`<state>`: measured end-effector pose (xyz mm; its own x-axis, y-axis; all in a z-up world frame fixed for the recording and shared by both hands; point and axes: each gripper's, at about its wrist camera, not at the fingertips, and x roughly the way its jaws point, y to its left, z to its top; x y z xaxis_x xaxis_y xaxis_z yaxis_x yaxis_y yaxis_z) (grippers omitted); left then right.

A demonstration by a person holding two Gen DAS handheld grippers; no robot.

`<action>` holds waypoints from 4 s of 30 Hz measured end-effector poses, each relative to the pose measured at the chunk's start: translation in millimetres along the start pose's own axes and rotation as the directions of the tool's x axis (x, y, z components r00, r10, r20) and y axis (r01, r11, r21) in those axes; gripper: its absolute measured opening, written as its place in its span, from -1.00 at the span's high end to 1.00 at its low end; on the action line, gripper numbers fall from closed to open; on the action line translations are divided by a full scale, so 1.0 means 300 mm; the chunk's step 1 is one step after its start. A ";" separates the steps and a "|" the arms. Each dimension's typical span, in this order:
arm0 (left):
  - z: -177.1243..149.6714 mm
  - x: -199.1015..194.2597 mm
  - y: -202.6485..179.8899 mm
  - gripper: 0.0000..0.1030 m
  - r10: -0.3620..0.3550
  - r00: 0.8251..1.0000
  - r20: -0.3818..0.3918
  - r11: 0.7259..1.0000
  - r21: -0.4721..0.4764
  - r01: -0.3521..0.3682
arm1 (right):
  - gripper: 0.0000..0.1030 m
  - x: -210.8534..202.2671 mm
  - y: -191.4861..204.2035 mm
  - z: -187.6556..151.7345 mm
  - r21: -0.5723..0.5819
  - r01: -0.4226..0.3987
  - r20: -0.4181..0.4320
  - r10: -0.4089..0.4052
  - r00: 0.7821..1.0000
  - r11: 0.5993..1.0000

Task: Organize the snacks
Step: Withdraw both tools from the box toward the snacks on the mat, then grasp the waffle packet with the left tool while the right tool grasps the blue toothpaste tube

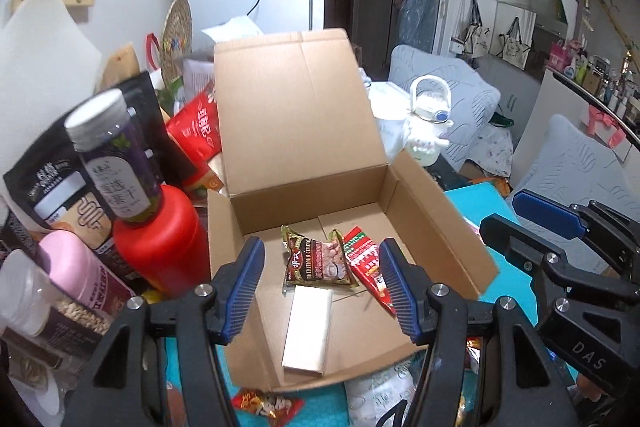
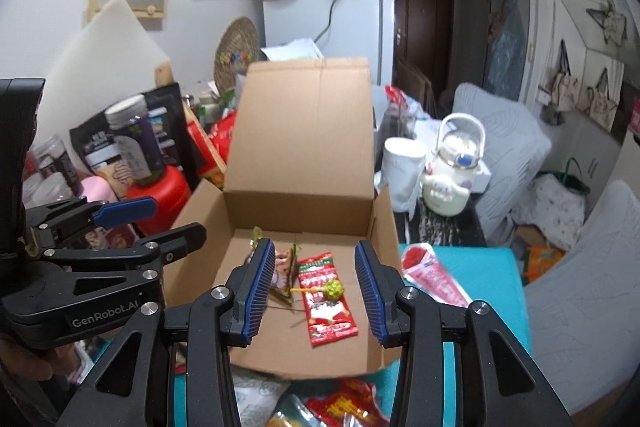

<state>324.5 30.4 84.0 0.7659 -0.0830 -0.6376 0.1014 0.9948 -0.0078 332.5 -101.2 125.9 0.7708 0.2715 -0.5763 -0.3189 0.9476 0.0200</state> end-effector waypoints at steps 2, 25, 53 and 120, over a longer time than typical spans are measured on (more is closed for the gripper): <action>-0.008 -0.030 -0.012 -0.15 0.002 1.000 0.012 1.000 0.008 -0.002 | 0.19 -0.038 0.008 -0.008 -0.003 0.005 0.012 -0.005 1.000 1.000; -0.235 -0.428 -0.137 -0.15 -0.066 0.990 0.126 0.995 0.082 0.056 | 0.19 -0.447 0.053 -0.234 0.024 0.042 0.126 -0.045 0.991 0.999; -0.552 -0.442 -0.259 -0.15 -0.180 0.984 -0.001 0.975 0.130 0.179 | 0.07 -0.540 0.034 -0.608 0.093 0.087 0.024 -0.090 0.996 0.992; -0.681 0.189 -0.424 -0.70 -0.112 0.939 -0.326 0.969 0.174 0.176 | 0.20 -0.102 -0.382 -0.866 0.282 0.279 -0.325 -0.182 0.928 0.918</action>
<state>225.4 -88.8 -108.6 0.5010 -0.1704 -0.8485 0.3435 0.9390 0.0142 202.2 -261.9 -71.1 0.5943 0.0250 -0.8038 0.0775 0.9931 0.0882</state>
